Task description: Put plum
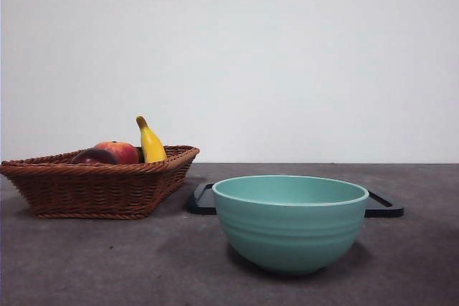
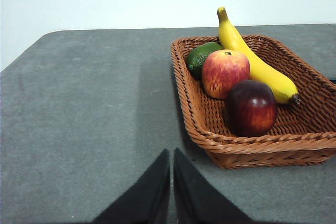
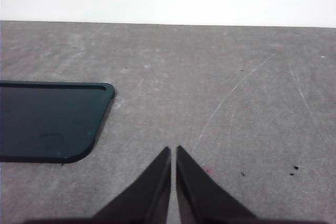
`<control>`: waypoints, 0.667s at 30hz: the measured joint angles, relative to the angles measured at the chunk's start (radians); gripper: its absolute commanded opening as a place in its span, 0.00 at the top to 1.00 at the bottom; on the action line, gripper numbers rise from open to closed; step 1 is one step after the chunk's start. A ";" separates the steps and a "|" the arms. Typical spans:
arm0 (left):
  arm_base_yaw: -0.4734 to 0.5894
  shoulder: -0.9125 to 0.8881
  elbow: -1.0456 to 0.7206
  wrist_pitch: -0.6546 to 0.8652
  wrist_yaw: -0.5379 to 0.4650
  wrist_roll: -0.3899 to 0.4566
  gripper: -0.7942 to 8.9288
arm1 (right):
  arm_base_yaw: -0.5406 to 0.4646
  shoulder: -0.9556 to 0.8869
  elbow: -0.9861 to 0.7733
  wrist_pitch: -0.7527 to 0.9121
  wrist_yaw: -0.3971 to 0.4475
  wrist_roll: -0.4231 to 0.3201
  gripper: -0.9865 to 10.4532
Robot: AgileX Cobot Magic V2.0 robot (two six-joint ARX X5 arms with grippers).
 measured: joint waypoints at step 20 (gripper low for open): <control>0.000 0.000 0.000 0.000 0.000 0.000 0.91 | 0.000 0.000 0.000 0.000 0.000 0.000 0.91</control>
